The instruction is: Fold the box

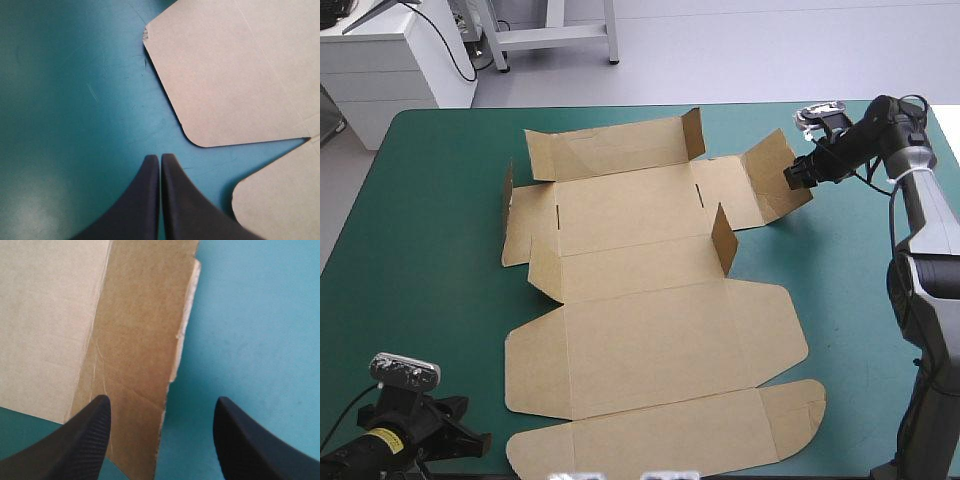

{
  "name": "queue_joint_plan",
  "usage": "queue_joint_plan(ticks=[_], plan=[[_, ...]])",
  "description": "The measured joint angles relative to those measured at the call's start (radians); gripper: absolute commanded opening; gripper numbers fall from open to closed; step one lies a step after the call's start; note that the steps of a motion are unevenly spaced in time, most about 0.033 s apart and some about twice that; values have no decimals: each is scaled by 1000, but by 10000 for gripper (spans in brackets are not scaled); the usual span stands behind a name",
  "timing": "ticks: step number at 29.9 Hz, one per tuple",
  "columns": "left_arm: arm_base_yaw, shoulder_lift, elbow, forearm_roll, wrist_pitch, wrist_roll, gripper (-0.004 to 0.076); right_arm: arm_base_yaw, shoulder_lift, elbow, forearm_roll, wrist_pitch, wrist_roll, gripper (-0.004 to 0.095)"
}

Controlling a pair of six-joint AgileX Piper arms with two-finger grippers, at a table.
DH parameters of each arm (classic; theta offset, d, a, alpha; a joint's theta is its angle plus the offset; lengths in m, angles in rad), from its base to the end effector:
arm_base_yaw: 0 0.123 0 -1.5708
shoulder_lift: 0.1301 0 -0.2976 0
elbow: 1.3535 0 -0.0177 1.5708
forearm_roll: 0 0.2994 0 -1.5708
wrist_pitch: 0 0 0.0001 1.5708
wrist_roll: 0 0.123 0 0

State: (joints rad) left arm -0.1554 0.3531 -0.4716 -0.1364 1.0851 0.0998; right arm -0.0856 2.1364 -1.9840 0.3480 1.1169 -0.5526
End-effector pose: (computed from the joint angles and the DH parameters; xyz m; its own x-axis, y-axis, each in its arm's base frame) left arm 0.1005 -0.0307 0.2459 -0.7499 0.1535 -0.6435 0.2568 0.9640 -0.0693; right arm 0.5389 -0.0084 0.2423 -0.8263 -0.2966 -0.4789 -0.3891 0.9152 0.1045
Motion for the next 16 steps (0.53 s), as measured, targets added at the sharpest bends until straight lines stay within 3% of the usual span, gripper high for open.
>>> queue_joint_plan(ticks=[7,16], plan=[[0,0,0,0,0,0,-8,1,41,-10,115,25,-40,561],[0,0,0,0,0,0,-8,2,42,-11,153,30,-56,531]])
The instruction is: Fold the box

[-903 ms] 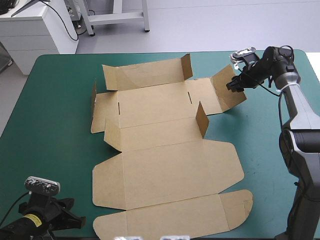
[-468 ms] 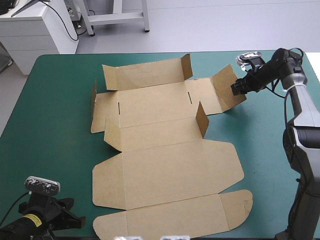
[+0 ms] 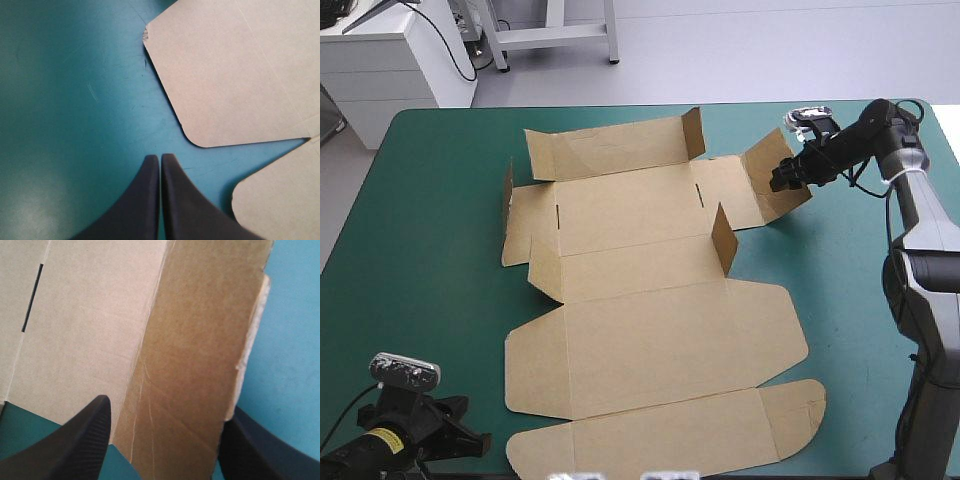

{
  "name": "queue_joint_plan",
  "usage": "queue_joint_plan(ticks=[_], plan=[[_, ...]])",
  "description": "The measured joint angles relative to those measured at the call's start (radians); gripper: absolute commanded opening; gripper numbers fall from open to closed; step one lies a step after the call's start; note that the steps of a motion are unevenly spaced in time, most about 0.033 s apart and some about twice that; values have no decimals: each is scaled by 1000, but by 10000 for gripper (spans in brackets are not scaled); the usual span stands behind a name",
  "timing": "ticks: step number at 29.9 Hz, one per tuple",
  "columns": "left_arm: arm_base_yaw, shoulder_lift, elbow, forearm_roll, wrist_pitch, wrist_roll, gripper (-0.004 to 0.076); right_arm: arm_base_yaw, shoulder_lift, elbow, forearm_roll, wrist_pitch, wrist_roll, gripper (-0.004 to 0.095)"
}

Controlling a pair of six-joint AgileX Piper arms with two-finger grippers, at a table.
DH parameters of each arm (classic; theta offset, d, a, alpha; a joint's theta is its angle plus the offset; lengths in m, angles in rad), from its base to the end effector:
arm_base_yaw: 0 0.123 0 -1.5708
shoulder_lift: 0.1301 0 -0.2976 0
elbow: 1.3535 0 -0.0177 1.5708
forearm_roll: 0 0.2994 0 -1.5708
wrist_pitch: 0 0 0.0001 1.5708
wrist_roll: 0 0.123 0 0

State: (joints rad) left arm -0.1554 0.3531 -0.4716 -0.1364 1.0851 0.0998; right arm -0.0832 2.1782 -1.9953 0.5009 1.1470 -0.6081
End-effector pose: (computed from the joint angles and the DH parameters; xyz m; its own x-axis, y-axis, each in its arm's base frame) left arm 0.1005 -0.0307 0.2459 -0.7499 0.1535 -0.6435 0.2568 0.9640 -0.0693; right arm 0.5433 0.0087 0.2295 -0.8246 -0.2715 -0.4963 -0.4295 0.8714 0.2370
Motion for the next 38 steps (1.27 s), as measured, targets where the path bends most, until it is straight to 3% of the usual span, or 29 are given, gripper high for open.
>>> queue_joint_plan(ticks=[5,14,24,30,38], plan=[[0,0,0,0,0,0,-8,23,5,0,0,10,-1,401],[0,0,0,0,0,0,-8,39,12,-15,4,-11,0,-23],[0,0,0,0,0,0,-8,44,13,-40,-15,-27,4,-20],[0,0,0,0,0,0,-8,46,14,-185,-118,74,-27,-20],[0,0,0,0,0,0,-8,83,-6,-351,-139,101,-91,-21]])
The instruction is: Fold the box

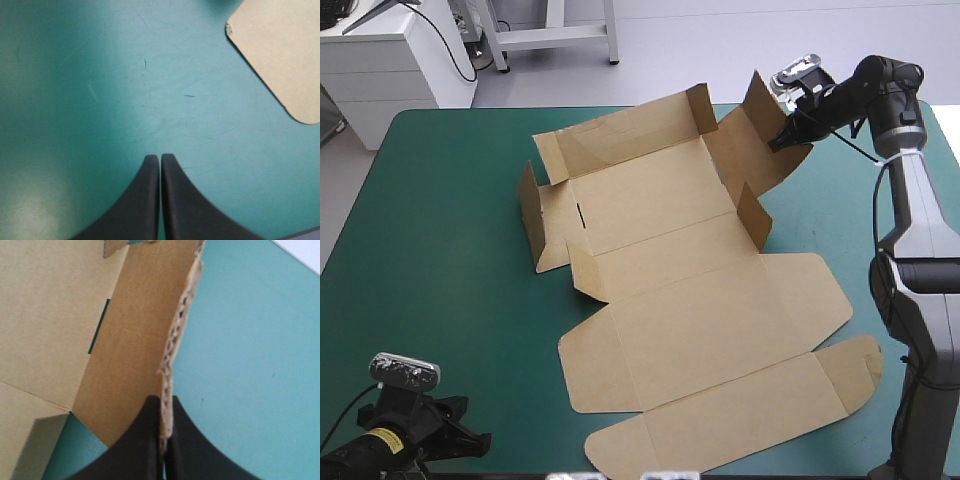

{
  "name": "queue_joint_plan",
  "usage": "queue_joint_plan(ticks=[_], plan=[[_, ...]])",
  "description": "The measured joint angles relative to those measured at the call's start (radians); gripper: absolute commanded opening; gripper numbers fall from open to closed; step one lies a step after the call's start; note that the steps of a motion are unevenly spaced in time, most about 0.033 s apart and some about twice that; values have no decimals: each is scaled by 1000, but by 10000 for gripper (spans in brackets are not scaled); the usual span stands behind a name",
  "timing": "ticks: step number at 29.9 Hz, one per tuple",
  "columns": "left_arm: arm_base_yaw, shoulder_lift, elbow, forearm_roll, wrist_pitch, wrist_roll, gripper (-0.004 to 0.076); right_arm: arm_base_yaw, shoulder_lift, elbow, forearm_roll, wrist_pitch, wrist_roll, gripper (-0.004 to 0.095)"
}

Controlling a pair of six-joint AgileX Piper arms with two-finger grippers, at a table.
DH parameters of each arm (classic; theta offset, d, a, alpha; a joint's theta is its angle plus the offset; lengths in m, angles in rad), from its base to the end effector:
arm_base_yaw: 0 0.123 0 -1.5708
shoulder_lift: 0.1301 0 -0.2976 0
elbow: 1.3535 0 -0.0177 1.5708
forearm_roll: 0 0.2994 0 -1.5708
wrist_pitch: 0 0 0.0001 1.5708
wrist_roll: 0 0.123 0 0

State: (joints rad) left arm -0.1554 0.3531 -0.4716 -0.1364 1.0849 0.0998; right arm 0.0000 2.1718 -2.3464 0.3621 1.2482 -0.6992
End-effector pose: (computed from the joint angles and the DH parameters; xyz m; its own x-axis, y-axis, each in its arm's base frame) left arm 0.1006 -0.0307 0.2459 -0.7498 0.1534 -0.6436 0.2568 0.9640 -0.0693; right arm 0.5491 0.0413 0.3438 -0.5834 -0.5159 -0.6273 -0.6104 0.7880 -0.0804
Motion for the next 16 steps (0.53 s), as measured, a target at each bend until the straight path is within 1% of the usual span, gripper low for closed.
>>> queue_joint_plan(ticks=[7,16], plan=[[0,0,0,0,0,0,-8,100,-4,-105,-6,0,-42,-21],[0,0,0,0,0,0,-8,204,-6,-149,-29,0,-206,-21]])
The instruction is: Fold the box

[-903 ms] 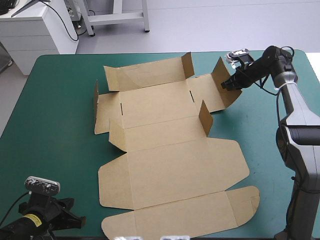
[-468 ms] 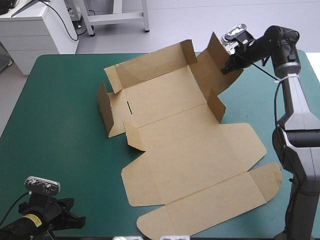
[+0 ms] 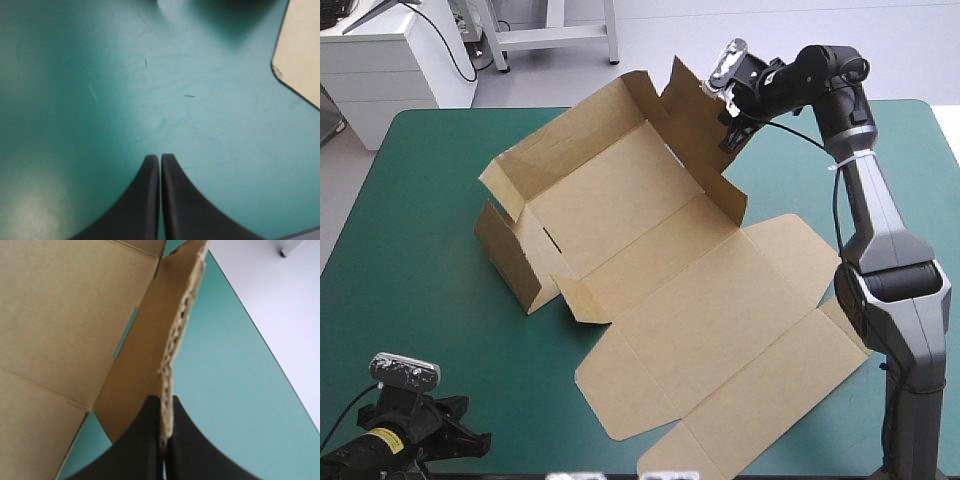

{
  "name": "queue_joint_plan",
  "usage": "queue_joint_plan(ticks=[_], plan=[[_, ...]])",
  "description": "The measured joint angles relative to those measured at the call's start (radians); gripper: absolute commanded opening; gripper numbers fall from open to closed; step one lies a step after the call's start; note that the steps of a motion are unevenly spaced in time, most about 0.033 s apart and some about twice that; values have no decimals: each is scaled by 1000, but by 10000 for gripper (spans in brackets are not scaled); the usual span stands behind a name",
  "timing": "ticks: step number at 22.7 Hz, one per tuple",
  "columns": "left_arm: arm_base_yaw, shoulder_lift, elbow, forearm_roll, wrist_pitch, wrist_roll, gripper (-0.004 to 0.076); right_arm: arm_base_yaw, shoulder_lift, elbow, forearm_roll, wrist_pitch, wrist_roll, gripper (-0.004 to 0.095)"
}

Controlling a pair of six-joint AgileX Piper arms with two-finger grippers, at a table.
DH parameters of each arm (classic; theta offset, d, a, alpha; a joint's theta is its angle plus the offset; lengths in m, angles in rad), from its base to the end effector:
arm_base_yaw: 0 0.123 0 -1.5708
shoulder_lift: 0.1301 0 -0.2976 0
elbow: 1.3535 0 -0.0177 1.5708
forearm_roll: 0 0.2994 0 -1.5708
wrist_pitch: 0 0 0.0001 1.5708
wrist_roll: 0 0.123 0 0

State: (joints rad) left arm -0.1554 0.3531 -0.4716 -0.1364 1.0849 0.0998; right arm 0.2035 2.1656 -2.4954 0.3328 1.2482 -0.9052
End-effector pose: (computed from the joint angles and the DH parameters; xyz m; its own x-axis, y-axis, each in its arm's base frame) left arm 0.1006 -0.0307 0.2459 -0.7498 0.1534 -0.6436 0.2568 0.9640 -0.0693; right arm 0.5252 0.1473 0.3981 -0.2118 -0.7375 -0.6413 -0.7889 0.5163 -0.3332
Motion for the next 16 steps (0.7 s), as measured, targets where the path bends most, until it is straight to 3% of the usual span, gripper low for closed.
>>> queue_joint_plan(ticks=[8,16], plan=[[0,0,0,0,0,0,-8,82,-4,0,-3,0,-162,-21],[0,0,0,0,0,0,-8,241,-4,-4,-8,0,-344,-21]])
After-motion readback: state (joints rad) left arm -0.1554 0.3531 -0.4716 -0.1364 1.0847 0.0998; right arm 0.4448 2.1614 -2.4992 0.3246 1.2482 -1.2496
